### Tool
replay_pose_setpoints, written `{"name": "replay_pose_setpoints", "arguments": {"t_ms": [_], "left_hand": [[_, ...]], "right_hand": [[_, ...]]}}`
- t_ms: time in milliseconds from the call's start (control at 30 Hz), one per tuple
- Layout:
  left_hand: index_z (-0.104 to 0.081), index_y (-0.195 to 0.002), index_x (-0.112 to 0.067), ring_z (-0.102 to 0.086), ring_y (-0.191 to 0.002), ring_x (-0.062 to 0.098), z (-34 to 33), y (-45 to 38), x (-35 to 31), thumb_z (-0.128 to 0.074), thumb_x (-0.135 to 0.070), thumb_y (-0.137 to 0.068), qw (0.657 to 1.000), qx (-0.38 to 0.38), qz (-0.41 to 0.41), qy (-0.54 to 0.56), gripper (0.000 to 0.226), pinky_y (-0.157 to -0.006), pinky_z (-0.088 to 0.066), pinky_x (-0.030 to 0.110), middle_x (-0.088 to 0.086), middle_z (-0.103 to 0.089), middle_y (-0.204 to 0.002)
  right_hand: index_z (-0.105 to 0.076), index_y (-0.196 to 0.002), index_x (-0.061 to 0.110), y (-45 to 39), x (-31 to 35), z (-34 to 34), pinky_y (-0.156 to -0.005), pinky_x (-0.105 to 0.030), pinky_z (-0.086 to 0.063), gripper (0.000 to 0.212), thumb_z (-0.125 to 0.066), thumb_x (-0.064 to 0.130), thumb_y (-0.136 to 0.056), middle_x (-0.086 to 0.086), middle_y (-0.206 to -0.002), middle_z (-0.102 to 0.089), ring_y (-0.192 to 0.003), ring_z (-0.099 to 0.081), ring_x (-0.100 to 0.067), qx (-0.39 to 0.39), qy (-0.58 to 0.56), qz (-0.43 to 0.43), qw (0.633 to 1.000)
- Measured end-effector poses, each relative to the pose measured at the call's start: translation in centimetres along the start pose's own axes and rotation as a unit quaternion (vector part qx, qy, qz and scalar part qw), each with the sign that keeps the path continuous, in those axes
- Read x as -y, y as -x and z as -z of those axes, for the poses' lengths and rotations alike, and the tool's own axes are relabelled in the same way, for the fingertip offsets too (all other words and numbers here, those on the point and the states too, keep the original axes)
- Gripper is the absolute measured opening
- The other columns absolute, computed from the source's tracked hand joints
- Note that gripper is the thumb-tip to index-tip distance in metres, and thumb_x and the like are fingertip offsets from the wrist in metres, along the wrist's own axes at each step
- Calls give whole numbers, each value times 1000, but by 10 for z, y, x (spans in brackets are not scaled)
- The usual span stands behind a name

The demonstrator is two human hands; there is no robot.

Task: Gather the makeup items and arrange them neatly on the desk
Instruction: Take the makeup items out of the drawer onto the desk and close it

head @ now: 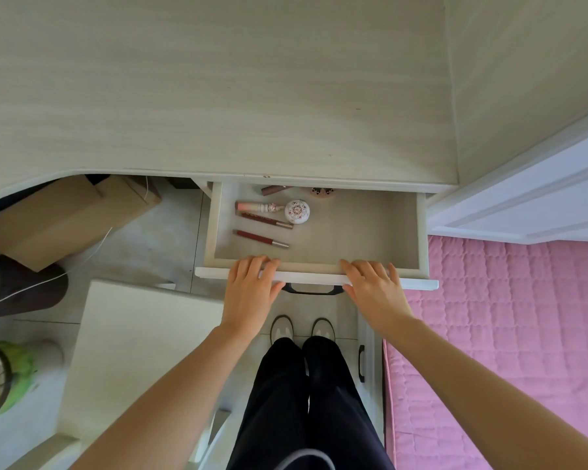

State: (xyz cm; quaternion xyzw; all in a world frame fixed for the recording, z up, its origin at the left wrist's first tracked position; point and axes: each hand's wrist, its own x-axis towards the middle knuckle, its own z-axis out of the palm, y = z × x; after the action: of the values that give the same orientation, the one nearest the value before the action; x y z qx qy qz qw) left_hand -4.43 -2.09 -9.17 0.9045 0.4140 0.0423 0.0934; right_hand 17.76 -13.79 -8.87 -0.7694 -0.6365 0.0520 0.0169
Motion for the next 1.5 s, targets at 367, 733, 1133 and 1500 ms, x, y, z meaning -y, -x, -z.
{"name": "replay_pose_setpoints", "arguments": {"t_ms": [367, 733, 1133, 1500], "left_hand": [[-64, -114, -17, -57, -99, 26, 7, 48, -6, -75, -32, -79, 999, 43, 3, 24, 40, -88, -48, 40, 2, -62, -108], [-68, -109, -17, -60, -92, 26, 14, 68, -4, -80, -34, -73, 995, 95, -6, 27, 42, -81, -51, 40, 2, -64, -101], [-68, -108, -20, -58, -91, 23, 17, 97, -5, -80, -37, -72, 990, 132, 9, 54, 42, -82, -49, 38, -2, -62, -97], [-67, -112, -23, -58, -97, 21, 21, 99, -5, -66, -47, -79, 982, 167, 20, 83, 40, -86, -47, 35, -5, -62, -102]], "right_hand": [[-67, -111, 16, 45, 13, 0, -72, -48, -54, 52, -86, 27, -64, -2, -94, -68, -79, -65, -28, 25, -21, 11, 999], [-68, -104, 19, 63, 25, 7, -60, -41, -53, 55, -91, 28, -55, -1, -87, -66, -73, -64, -27, 111, -30, 5, 993], [-68, -106, 18, 90, 35, 12, -53, -40, -52, 57, -91, 31, -55, -3, -89, -66, -74, -63, -28, 181, -52, 4, 982], [-48, -134, 20, 84, 28, 23, -85, -38, -49, 47, -57, 38, -92, -2, -124, -57, -110, -55, -25, 249, -81, 29, 965]]}}
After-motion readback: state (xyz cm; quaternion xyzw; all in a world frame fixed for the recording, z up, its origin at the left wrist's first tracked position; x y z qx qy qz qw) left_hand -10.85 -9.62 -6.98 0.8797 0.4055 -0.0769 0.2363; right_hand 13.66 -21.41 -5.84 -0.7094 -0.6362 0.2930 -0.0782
